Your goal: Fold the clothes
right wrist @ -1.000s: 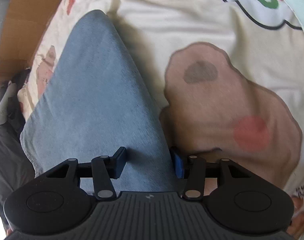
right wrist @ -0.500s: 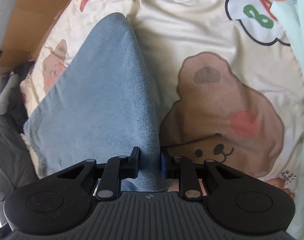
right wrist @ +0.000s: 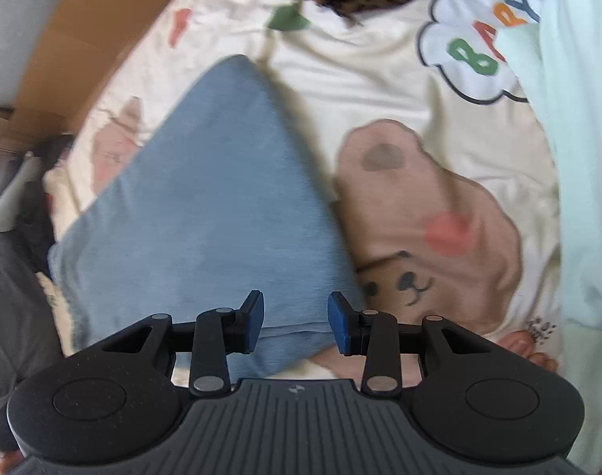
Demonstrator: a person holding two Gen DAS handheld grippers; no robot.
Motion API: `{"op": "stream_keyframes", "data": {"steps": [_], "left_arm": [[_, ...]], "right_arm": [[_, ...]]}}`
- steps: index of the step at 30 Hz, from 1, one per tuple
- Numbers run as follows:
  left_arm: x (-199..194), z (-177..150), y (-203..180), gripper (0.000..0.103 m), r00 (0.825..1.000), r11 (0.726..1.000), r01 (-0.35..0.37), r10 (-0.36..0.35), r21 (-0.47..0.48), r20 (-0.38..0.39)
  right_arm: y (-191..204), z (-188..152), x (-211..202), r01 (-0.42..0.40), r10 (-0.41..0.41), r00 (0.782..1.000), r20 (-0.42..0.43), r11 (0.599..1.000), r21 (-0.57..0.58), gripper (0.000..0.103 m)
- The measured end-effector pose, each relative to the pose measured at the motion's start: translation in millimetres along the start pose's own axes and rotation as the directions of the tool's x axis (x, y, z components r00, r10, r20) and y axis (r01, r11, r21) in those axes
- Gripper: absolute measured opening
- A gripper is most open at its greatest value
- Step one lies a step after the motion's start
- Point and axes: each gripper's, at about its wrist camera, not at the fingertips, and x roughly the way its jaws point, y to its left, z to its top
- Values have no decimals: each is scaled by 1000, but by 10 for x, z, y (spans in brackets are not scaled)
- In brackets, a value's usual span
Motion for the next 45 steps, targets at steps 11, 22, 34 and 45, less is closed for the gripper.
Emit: {"op": "stream_keyframes", "data": {"steps": [11,22,34,45], "left_arm": [[627,-100,164,78,989,957,134,-146,-255,-28],[1023,-188,244,72,968,858,229,-251,-460,13],[871,-52,327,16,943,843,326,-324,-427,81],[1046,-9,259,16,970,904,228,-244,-362,2]], "right_arm": [[241,-276,-138,-60,62,997,45,997,-57,48],[203,-476,-97,7,-2,998,70,998,-70,48],[277,-476,-85,-4,13,997,82,994,-106,48],[245,-513,-2,29,-23,998,57,992,-119,48]]}}
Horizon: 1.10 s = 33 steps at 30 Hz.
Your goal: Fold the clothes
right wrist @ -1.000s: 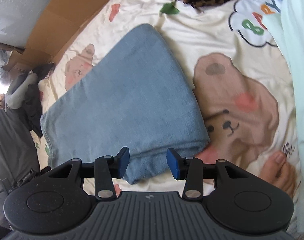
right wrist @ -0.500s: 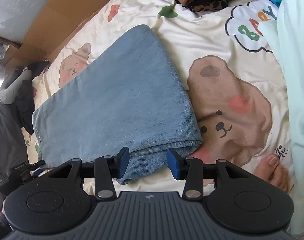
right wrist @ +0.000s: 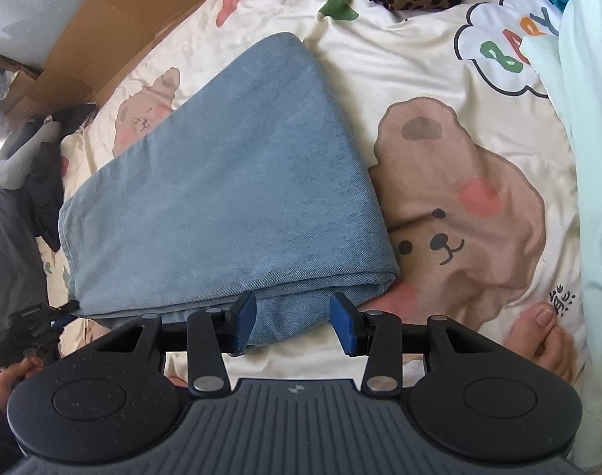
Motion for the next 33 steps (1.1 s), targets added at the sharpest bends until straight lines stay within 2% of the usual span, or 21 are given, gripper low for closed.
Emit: {"op": "stream_keyframes", "data": {"steps": [3,5,8,12,15,16,19,20,24,27,30,31,33], "left_arm": [[-1,-29,44,16,1000,1000,-4,5,-30,10],[-64,15,59,15,1000,998,18,-17,-62,18],[-119,57,24,15,999,999,23,-22,-36,29],[100,-22,47,16,999,999,-45,45,-12,-10],[150,-6,17,19,997,996,-73,73,-47,-14],[146,13,-6,24,996,995,-88,88,-44,-20],[75,80,-147,56,982,980,-185,187,72,-23],[23,100,-199,58,978,971,-207,209,124,-7],[-194,198,-348,52,968,936,-251,244,245,60],[-300,251,-469,44,972,932,-232,217,278,84],[-259,218,-666,40,971,910,-239,232,339,61],[-214,184,-712,33,970,905,-240,236,351,54],[-121,116,-788,30,971,900,-231,234,370,38]], "right_arm": [[-8,26,-2,0,0,1000,2,1000,-6,49],[-19,48,3,-3,3,1000,3,1000,-6,48],[-14,57,16,-8,8,1000,0,1000,-7,48],[14,63,45,2,-2,1000,-12,1000,-23,49],[21,78,32,-15,15,1000,-7,1000,-25,49],[26,88,36,-24,24,1000,-4,999,-22,49],[37,119,77,-32,32,999,6,999,-17,49],[38,127,94,-31,31,999,11,999,-17,49],[-12,134,151,-12,12,999,39,1000,-3,47],[21,152,187,10,-9,999,50,999,-34,42],[31,178,184,27,-23,997,69,999,-44,40],[27,192,182,33,-29,997,75,998,-44,40],[6,236,213,49,-46,996,73,998,-38,40]]}}
